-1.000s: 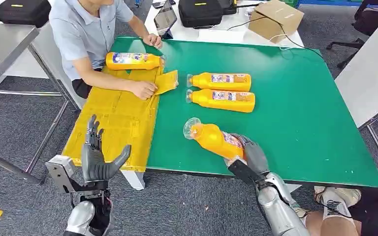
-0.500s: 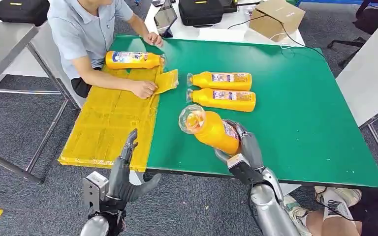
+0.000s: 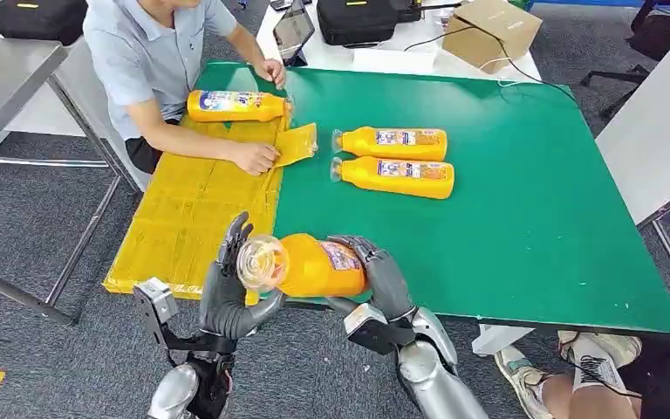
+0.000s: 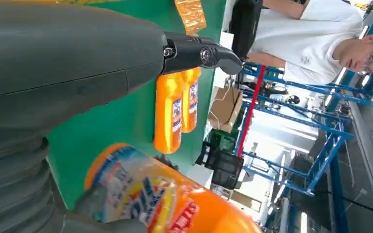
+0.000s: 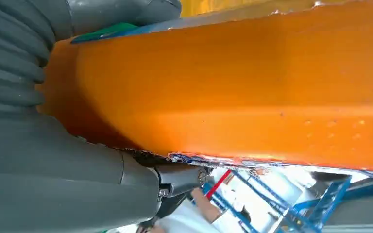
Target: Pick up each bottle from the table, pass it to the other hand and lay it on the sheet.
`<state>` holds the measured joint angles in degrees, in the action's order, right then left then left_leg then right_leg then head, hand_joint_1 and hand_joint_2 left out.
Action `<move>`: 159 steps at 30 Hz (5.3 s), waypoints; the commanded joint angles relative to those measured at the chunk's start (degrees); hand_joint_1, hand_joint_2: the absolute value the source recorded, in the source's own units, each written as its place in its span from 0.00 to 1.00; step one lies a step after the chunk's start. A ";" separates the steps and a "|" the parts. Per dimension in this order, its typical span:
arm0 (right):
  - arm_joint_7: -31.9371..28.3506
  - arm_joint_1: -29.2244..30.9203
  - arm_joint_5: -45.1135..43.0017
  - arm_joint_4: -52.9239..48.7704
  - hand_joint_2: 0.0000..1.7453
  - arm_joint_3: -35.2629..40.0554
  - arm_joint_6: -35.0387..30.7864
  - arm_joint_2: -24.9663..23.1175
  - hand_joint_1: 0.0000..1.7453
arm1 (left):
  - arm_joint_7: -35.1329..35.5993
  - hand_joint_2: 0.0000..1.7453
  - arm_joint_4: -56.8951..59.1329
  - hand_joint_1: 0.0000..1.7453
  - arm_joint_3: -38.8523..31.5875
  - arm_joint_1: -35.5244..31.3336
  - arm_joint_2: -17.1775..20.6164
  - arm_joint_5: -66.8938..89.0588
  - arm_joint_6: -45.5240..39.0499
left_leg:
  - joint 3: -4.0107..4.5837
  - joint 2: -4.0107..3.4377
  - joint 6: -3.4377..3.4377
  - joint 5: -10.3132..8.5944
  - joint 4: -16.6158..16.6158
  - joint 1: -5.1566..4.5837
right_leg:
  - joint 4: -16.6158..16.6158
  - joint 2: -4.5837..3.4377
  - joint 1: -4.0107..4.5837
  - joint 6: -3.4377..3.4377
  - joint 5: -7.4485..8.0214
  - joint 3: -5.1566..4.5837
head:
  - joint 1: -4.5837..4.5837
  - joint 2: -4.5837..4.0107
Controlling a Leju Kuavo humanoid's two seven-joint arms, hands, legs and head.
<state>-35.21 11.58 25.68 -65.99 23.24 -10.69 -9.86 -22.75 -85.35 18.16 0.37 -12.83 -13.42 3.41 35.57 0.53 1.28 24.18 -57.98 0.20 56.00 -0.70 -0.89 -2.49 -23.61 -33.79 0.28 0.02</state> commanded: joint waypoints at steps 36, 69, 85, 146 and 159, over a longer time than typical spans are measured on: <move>2.87 7.72 4.52 15.56 1.00 8.50 -8.75 -3.30 1.00 | 1.21 1.00 6.06 0.00 2.65 -3.95 2.49 -2.22 6.25 | -0.24 -0.03 -0.07 0.06 0.06 0.03 | -0.04 0.07 0.05 0.12 -0.08 0.23 | 0.00 0.00; -2.47 7.04 -2.61 17.11 0.00 10.94 -9.84 -6.22 0.00 | 5.25 1.00 8.16 1.00 -1.04 -6.97 2.01 -15.61 9.40 | -0.08 -0.02 -0.04 0.00 0.06 0.03 | -0.03 0.05 0.04 0.07 -0.03 0.05 | 0.00 0.00; -0.67 8.07 1.34 18.58 0.00 11.51 -17.68 -4.40 0.00 | 5.08 1.00 22.70 1.00 -4.93 -20.71 8.93 3.94 -9.27 | -0.21 0.05 -0.09 -0.02 0.10 0.04 | -0.04 0.14 0.06 0.13 -0.04 0.20 | 0.00 0.00; -4.04 6.23 -1.49 22.60 0.00 12.52 -13.34 -6.44 0.00 | 9.76 1.00 66.64 0.00 -6.32 -45.03 3.87 41.52 9.24 | -0.47 -0.04 -0.10 -0.15 0.07 0.03 | 0.03 0.03 0.04 0.11 0.01 0.46 | 0.00 0.00; -4.79 4.53 -2.49 21.00 0.00 12.87 -14.97 -5.65 0.00 | 2.44 1.00 58.77 0.00 -18.36 -42.07 3.75 23.67 11.62 | -0.30 0.02 -0.10 -0.14 0.04 0.05 | 0.06 0.09 0.06 0.09 -0.02 0.29 | 0.00 0.00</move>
<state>-38.99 14.84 23.41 -47.63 34.88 -25.44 -16.94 -20.46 -25.18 4.74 -41.91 -9.05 10.84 14.47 35.43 0.60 1.21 23.99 -57.99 0.22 56.11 -0.63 -0.89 -2.48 -23.59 -33.66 0.28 0.02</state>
